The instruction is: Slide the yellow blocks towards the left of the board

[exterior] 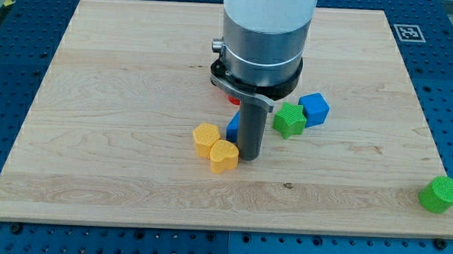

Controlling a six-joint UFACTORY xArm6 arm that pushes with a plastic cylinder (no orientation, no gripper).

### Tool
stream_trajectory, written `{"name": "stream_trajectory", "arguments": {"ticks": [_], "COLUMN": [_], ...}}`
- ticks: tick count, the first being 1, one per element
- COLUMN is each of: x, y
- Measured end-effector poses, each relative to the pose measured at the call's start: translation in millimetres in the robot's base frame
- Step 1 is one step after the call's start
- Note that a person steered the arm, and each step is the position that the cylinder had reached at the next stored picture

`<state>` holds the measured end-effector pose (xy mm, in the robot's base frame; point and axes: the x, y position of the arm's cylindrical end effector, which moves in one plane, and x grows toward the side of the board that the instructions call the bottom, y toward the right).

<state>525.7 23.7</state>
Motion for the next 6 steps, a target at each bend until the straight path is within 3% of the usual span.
{"name": "stream_trajectory", "arguments": {"ticks": [6], "x": [22], "y": [23]}}
